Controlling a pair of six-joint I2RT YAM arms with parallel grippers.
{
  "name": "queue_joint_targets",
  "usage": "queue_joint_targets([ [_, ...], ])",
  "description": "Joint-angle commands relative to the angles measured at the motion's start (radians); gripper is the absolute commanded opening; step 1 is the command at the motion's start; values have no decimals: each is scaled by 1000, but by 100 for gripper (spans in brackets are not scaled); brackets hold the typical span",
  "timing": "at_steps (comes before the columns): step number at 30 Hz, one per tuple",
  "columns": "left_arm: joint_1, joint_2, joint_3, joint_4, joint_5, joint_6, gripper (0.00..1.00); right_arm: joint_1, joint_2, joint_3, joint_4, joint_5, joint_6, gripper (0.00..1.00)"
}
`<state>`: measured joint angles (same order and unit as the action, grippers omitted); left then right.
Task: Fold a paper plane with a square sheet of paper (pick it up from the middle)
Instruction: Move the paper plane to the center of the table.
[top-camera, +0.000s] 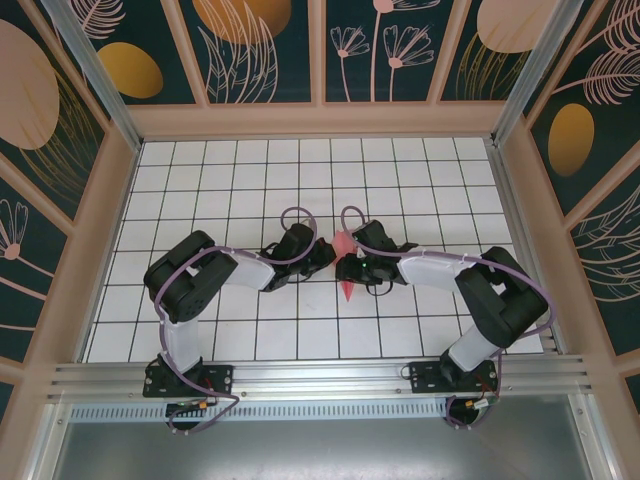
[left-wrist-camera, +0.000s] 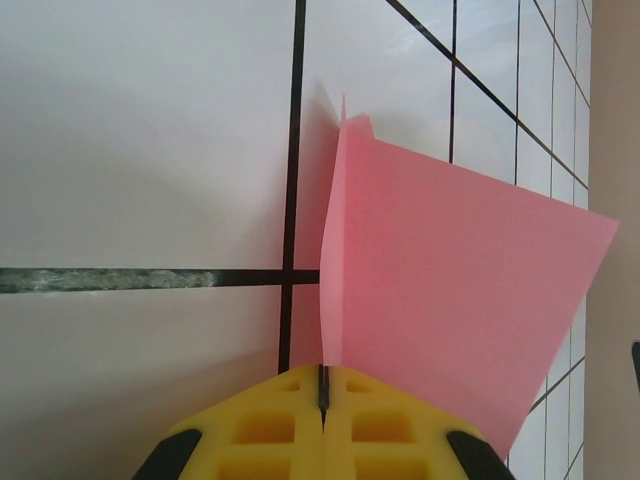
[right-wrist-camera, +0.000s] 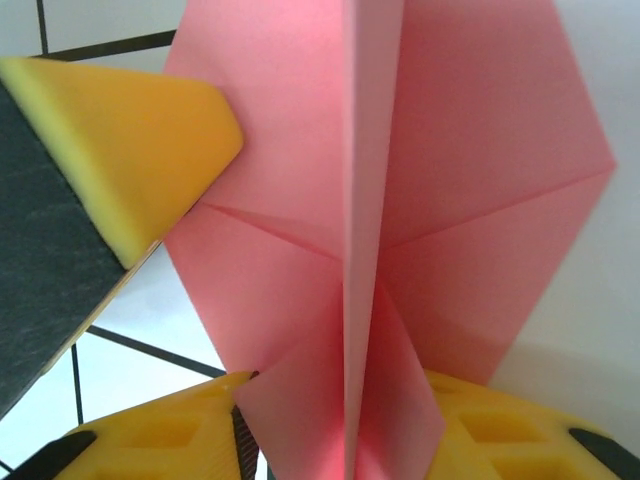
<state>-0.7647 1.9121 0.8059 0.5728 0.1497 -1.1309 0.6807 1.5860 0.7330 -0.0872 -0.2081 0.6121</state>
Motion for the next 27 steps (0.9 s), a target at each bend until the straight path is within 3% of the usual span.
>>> queue_joint_targets([
  [1, 4, -24, -9, 4, 4, 10, 0, 3, -8, 21, -16, 35, 11, 41],
  [11, 4, -25, -4, -7, 0, 6, 0, 3, 19, 38, -37, 68, 29, 18],
  [13, 4, -35, -2, -21, -6, 6, 3, 4, 25, 50, -52, 82, 28, 9],
  [16, 15, -83, -2, -70, -33, 21, 24, 1, 18, 81, -96, 143, 23, 1],
  [20, 50, -190, 6, -213, -120, 75, 50, -16, 22, 172, -186, 233, -37, 1],
  [27, 95, -393, -3, -468, -350, 148, 76, -103, 127, 340, -263, 277, -144, 5],
])
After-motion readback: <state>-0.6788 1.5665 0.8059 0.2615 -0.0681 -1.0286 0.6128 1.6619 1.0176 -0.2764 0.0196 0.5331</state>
